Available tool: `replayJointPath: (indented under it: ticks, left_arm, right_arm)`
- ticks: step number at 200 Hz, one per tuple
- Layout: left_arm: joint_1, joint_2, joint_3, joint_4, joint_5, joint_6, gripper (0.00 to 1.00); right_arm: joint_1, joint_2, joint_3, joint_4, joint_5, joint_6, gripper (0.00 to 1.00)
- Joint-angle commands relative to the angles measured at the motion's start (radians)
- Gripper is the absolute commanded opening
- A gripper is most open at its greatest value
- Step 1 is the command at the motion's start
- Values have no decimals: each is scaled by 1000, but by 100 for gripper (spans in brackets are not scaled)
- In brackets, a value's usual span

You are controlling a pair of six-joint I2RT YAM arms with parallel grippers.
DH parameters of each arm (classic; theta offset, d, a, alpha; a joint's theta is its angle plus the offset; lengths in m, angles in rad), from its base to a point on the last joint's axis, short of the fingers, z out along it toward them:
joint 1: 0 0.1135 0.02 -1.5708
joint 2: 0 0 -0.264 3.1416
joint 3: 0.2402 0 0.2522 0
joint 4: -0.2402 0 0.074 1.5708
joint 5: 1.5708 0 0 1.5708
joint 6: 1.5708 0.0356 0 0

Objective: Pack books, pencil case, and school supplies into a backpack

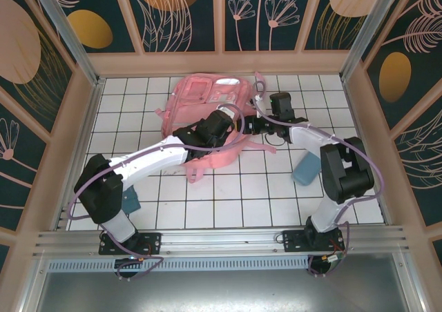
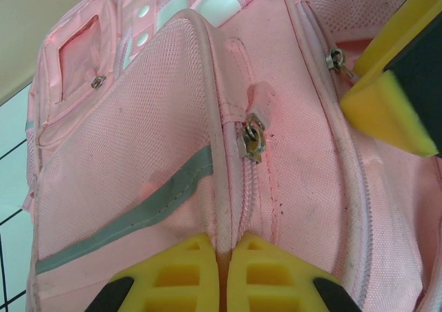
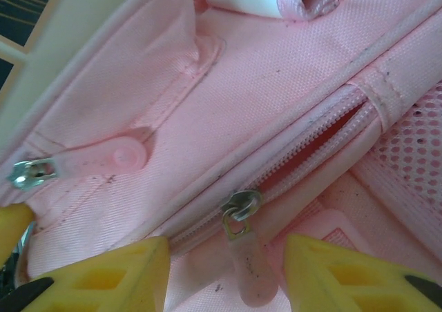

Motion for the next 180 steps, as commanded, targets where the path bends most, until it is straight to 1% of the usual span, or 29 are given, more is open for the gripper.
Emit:
replayJointPath:
  ticks: [1, 17, 24, 32, 55, 79, 106, 132, 155, 180]
  left_arm:
    - [-4, -79, 11, 124, -30, -3, 0]
    - [-4, -81, 9, 125, -28, -2, 0]
    - [-4, -81, 9, 127, -28, -2, 0]
    - [-4, -79, 10, 125, -27, -4, 0]
    - [-4, -78, 15, 128, -29, -9, 0]
    - [-4, -70, 20, 131, -39, -19, 0]
    - [-4, -52, 32, 131, -50, -46, 0]
    - [-4, -28, 43, 141, -48, -84, 0]
    - [-3, -5, 53, 148, -43, -113, 0]
    - [-4, 7, 53, 162, 6, -131, 0]
  right_arm:
    - [-11, 33, 48, -49, -57, -70, 47]
    - [-11, 40, 59, -57, -103, -103, 41]
    - [-12, 43, 65, -64, -115, -113, 37]
    - [-11, 45, 71, -74, -123, -122, 30]
    - [-12, 36, 69, -89, -105, -134, 14]
    - [-11, 17, 50, -105, -60, -133, 3]
    - [-5, -27, -4, -89, -85, -93, 0]
    - [38, -96, -96, -35, -91, -34, 0]
    - [91, -162, -189, 62, -90, 58, 1]
    - [168, -225, -286, 199, -71, 194, 2]
